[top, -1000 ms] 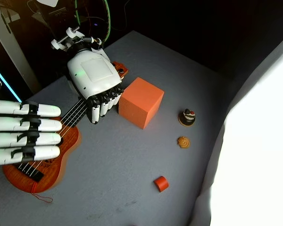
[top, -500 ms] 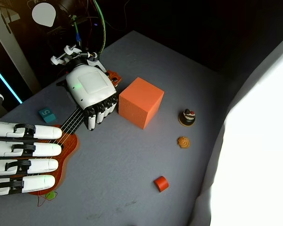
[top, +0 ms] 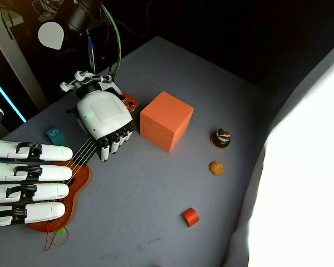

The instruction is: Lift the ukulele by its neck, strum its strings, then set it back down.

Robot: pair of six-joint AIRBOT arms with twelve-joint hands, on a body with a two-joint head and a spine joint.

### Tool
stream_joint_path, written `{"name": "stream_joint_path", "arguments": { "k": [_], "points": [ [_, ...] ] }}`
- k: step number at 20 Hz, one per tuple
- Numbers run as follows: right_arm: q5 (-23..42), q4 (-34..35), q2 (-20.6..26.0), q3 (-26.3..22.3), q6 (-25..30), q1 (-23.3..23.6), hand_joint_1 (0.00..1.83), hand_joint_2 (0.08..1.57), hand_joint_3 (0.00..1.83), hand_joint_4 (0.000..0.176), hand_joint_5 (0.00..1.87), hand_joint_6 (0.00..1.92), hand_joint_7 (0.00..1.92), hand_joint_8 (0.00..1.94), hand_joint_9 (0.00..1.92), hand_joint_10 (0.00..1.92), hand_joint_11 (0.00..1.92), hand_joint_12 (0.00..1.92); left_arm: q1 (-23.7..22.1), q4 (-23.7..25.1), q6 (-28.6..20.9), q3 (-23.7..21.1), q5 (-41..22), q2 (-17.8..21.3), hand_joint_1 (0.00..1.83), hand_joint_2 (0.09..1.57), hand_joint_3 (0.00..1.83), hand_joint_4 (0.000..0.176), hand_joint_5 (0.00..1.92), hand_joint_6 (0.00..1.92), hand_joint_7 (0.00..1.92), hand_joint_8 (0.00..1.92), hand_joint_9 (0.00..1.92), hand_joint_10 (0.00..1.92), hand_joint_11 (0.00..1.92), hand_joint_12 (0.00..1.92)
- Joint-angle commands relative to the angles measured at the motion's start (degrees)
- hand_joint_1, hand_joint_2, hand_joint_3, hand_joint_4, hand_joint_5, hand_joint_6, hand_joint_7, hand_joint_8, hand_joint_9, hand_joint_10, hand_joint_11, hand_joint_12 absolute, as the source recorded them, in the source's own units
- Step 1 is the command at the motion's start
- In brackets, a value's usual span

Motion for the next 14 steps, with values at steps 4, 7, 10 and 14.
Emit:
{"name": "stream_joint_path", "arguments": {
  "k": [4,7,10,14],
  "points": [
    [4.4,2.3,0.4,-0.3,0.0,0.4,0.00,1.28,0.00,0.000,0.15,0.01,0.17,0.00,0.12,0.01,0.00,0.26,0.9,5.6,-0.4,1.6,2.6,-1.1,1.39,1.22,0.00,0.153,1.19,1.92,1.31,1.92,1.43,1.92,1.44,1.92],
    [4.7,2.3,0.4,-0.4,0.1,0.4,0.00,1.28,0.00,0.000,0.14,0.00,0.19,0.01,0.11,0.00,0.00,0.15,1.5,5.7,-0.3,2.3,2.5,-1.6,1.37,1.21,0.00,0.161,1.14,1.92,1.29,1.92,1.43,1.92,1.45,1.92],
    [4.7,2.3,0.4,-0.5,0.1,0.4,0.00,1.28,0.00,0.000,0.13,0.00,0.16,0.00,0.09,0.00,0.00,0.13,1.8,5.8,-0.3,2.6,2.4,-1.5,1.37,1.21,0.00,0.092,1.00,1.92,1.19,1.92,1.30,1.92,1.33,1.92],
    [4.7,2.3,0.4,-0.6,0.2,0.3,0.00,1.28,0.00,0.000,0.13,0.01,0.15,0.00,0.10,0.01,0.00,0.11,1.8,5.8,0.2,2.9,1.8,-1.3,0.87,1.03,0.00,0.000,0.70,1.85,0.89,1.92,1.02,1.92,1.07,1.92]
  ]
}}
